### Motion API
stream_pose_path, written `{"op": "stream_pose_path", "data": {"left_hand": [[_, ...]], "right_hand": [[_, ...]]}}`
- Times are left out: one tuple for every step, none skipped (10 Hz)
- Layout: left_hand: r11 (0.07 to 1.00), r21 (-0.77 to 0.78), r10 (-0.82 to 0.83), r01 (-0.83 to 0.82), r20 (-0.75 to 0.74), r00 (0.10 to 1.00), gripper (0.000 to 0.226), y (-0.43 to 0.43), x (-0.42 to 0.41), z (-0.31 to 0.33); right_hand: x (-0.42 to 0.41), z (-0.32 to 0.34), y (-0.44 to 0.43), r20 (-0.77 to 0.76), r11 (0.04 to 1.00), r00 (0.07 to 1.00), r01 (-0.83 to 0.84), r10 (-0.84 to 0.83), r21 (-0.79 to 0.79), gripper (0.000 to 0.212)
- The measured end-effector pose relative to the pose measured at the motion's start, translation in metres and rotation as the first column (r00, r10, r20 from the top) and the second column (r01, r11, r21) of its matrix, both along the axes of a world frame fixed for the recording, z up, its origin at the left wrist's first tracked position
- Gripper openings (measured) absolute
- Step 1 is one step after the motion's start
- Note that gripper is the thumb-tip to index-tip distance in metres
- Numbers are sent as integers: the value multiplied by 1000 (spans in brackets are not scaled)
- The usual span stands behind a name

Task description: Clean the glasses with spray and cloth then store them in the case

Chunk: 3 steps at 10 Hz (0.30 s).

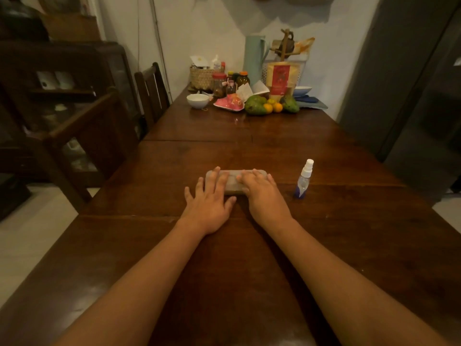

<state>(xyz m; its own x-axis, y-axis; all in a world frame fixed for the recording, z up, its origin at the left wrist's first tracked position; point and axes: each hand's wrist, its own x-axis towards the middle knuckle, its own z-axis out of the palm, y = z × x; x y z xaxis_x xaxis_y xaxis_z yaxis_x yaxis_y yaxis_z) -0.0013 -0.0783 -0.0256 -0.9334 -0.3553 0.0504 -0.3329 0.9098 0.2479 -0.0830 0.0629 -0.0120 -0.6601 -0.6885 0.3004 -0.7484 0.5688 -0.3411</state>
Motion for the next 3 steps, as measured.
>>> {"op": "stream_pose_path", "data": {"left_hand": [[998, -17, 57, -56, 32, 998, 71, 1, 1, 5], [991, -31, 126, -130, -106, 986, 67, 6, 7, 3], [984, 69, 176, -165, -223, 959, 59, 2, 13, 14]], "right_hand": [[5, 7, 2, 37, 997, 998, 38, -41, 72, 46], [7, 10, 7, 76, 994, 997, 26, -34, 106, 52], [3, 23, 11, 98, 996, 995, -27, 18, 90, 52]]}}
